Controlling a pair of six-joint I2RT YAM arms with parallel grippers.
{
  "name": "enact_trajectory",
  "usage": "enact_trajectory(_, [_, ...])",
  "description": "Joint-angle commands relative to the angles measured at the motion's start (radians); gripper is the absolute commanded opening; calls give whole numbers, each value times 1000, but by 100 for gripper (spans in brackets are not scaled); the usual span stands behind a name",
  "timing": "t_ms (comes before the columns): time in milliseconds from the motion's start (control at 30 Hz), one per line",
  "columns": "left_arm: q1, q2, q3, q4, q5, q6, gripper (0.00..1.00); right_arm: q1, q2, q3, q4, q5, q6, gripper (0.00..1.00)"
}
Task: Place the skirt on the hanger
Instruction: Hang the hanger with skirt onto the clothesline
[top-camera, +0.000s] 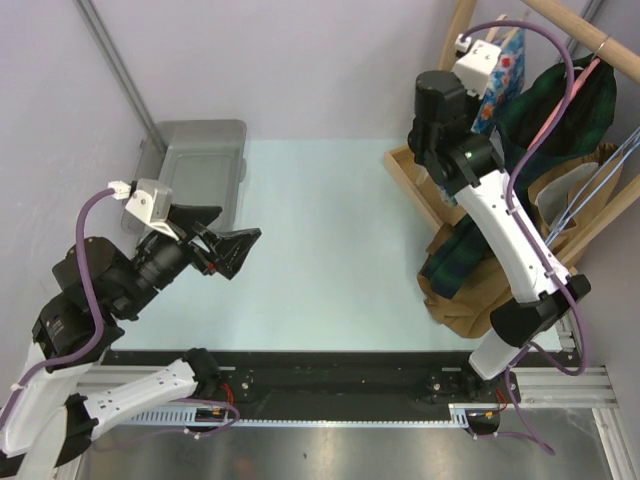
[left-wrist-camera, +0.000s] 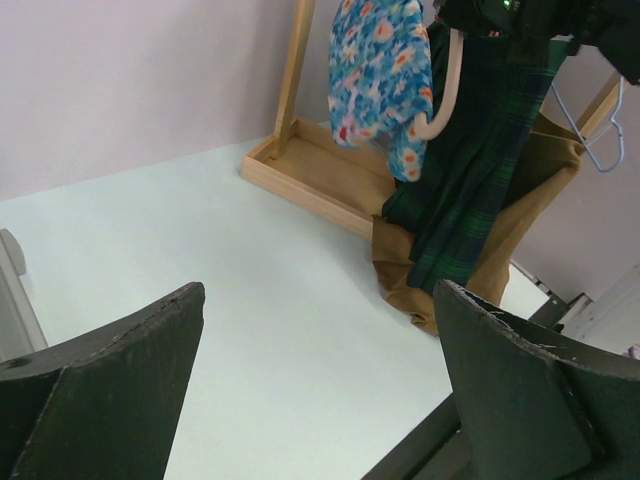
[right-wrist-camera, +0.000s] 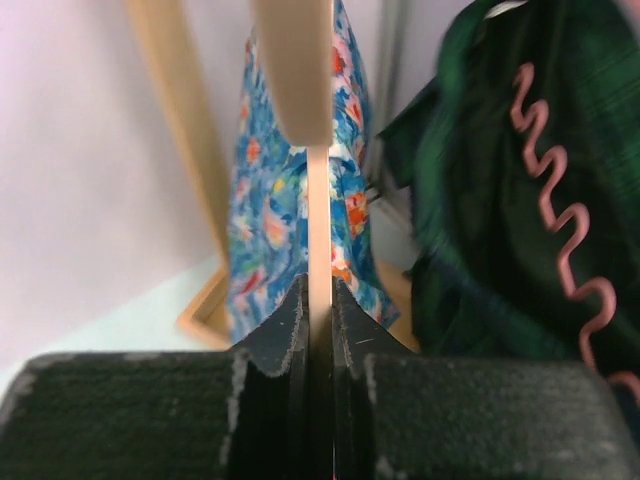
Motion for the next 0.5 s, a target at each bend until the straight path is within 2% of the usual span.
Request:
enact_trajectory(0, [-2,16,30,-3,23,-37,100,-113,46,95,196,74,-61,0])
enact_trajectory(333, [-2,8,-7,7,13,-70,100,-319,175,282,72,-66,11,0])
enact_trajectory(467, [-2,7,-23,14,14,-84,100,-359,229,348,28,-106,28,0])
